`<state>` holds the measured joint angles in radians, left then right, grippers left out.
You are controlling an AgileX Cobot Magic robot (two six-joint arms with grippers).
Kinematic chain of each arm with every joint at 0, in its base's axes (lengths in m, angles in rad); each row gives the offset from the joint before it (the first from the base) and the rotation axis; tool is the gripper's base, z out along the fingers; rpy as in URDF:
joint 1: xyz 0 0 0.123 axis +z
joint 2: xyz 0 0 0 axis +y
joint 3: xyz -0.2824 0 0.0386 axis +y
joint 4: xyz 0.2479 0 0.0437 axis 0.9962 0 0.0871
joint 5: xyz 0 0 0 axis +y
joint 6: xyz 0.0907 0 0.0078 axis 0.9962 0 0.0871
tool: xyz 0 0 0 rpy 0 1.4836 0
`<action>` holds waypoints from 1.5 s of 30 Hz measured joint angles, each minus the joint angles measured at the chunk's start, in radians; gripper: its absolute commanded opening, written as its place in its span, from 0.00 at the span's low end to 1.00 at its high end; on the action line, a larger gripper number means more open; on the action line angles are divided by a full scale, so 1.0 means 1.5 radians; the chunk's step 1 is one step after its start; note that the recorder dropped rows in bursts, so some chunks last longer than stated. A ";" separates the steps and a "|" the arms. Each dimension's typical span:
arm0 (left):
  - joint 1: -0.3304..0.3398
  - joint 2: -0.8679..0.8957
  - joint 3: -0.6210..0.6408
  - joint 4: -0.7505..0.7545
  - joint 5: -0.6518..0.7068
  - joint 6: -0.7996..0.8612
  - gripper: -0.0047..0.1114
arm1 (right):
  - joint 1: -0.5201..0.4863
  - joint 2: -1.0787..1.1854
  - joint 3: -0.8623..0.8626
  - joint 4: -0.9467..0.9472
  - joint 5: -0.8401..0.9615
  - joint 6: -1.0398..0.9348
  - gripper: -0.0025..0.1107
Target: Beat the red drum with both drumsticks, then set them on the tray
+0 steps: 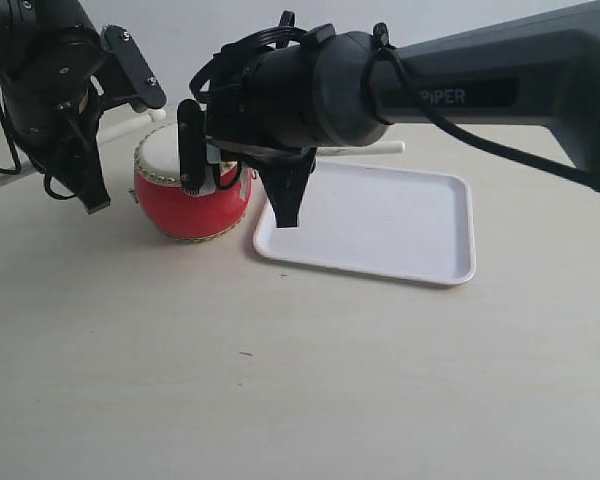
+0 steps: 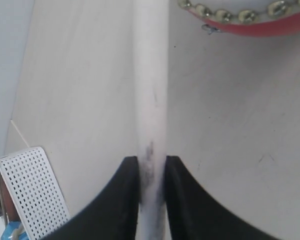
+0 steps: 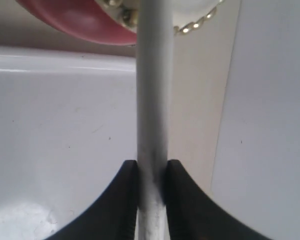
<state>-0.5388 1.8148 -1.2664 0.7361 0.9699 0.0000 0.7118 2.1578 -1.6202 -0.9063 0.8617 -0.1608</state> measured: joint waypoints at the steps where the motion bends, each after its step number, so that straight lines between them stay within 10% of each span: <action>1: 0.000 0.004 0.000 0.000 0.002 0.000 0.04 | 0.000 0.001 -0.009 0.000 0.004 0.007 0.02; 45: -0.002 0.094 -0.008 -0.007 0.037 0.008 0.04 | 0.000 0.021 -0.146 0.062 0.124 0.000 0.02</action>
<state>-0.5412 1.9555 -1.2787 0.7264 1.0254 0.0126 0.7118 2.1897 -1.8389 -0.8130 1.0474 -0.1614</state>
